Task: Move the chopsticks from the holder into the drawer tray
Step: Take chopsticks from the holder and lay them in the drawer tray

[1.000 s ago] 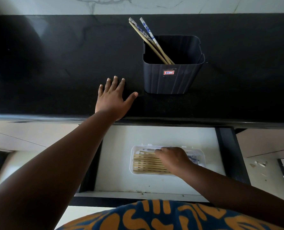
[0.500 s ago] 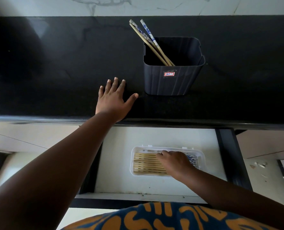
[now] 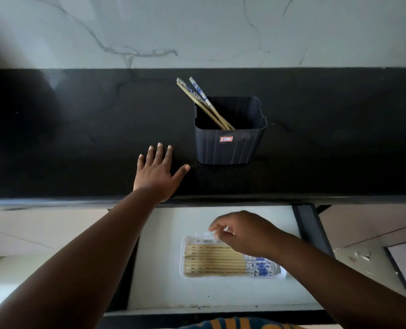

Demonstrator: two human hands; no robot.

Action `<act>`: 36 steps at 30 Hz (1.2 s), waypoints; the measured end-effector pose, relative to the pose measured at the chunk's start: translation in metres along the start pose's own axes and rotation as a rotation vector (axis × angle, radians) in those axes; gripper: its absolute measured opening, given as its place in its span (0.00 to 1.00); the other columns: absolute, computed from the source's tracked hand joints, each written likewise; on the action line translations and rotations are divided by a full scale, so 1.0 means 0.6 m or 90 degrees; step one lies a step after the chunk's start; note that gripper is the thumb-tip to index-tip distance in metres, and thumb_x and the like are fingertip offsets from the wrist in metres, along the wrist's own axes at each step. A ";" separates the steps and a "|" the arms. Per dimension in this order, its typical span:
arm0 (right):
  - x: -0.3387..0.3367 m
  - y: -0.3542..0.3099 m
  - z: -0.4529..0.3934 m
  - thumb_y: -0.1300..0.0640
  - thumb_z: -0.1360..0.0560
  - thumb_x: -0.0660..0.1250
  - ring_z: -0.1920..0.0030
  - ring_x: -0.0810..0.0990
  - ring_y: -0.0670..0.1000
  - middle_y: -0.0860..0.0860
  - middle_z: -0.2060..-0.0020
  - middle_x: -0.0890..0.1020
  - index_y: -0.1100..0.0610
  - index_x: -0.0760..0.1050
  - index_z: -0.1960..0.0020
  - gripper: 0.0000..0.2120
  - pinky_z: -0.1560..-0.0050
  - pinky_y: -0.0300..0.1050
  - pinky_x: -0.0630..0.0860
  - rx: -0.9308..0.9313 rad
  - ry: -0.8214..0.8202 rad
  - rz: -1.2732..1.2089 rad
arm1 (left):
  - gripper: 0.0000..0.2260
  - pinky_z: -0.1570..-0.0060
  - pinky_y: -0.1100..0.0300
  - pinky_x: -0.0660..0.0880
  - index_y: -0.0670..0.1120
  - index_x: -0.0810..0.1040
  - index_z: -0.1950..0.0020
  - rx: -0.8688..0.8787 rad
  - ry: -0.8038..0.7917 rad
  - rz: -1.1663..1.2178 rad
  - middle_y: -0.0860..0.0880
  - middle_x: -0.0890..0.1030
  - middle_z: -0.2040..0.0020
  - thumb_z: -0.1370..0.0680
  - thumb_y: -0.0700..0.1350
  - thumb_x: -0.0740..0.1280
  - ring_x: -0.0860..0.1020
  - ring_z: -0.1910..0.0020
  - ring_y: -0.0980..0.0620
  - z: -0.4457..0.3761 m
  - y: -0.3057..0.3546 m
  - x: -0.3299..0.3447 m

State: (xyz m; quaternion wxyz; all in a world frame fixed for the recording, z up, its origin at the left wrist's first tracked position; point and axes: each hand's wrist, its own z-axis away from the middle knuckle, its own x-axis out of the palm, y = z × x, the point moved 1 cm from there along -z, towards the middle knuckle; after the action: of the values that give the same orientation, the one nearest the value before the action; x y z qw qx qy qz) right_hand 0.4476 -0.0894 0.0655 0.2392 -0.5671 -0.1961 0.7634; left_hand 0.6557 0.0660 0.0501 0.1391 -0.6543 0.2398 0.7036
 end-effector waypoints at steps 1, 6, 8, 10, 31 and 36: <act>-0.030 -0.021 0.006 0.46 0.25 0.64 0.56 0.79 0.37 0.39 0.50 0.84 0.40 0.77 0.44 0.11 0.56 0.32 0.73 -0.024 0.044 -0.021 | 0.38 0.25 0.47 0.40 0.50 0.45 0.20 0.002 -0.005 -0.004 0.46 0.45 0.19 0.24 0.71 0.43 0.41 0.21 0.46 0.001 0.000 0.000; -0.166 -0.083 0.019 0.52 0.27 0.70 0.64 0.81 0.36 0.35 0.63 0.84 0.46 0.82 0.51 0.05 0.60 0.30 0.74 -0.115 0.253 -0.190 | 0.36 0.24 0.48 0.40 0.48 0.45 0.20 0.001 -0.012 -0.011 0.45 0.45 0.19 0.23 0.68 0.44 0.41 0.21 0.45 0.008 0.005 0.003; -0.208 -0.087 0.007 0.57 0.27 0.71 0.64 0.81 0.36 0.35 0.64 0.84 0.48 0.84 0.55 0.05 0.60 0.31 0.74 -0.111 0.336 -0.216 | 0.36 0.24 0.49 0.39 0.48 0.44 0.21 -0.001 -0.020 -0.014 0.45 0.44 0.20 0.22 0.68 0.43 0.40 0.21 0.45 0.010 0.005 0.002; -0.239 -0.088 -0.017 0.58 0.26 0.70 0.64 0.82 0.38 0.38 0.65 0.84 0.46 0.83 0.58 0.07 0.60 0.35 0.76 -0.082 0.397 -0.210 | 0.35 0.24 0.49 0.38 0.48 0.43 0.21 0.001 -0.025 -0.019 0.44 0.43 0.20 0.22 0.67 0.43 0.40 0.22 0.45 0.011 0.006 0.002; -0.296 -0.081 -0.243 0.46 0.32 0.75 0.65 0.78 0.52 0.50 0.65 0.81 0.55 0.76 0.60 0.14 0.67 0.41 0.69 0.248 0.238 0.093 | 0.40 0.34 0.61 0.23 0.49 0.37 0.23 0.197 -0.009 -0.038 0.54 0.35 0.23 0.27 0.72 0.36 0.31 0.25 0.53 -0.005 -0.009 0.009; -0.287 -0.084 -0.249 0.51 0.32 0.72 0.67 0.78 0.52 0.50 0.68 0.79 0.57 0.78 0.59 0.09 0.70 0.40 0.68 0.260 0.253 0.073 | 0.39 0.31 0.58 0.28 0.49 0.38 0.22 0.194 -0.018 -0.029 0.54 0.35 0.23 0.25 0.71 0.40 0.31 0.25 0.54 -0.003 -0.008 0.003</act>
State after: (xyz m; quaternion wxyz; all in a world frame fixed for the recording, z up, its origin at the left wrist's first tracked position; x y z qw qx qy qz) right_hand 0.6399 -0.1458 0.1852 0.3387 -0.6557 0.0445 0.6733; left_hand 0.6593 0.0686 0.0476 0.2559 -0.6210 0.3272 0.6647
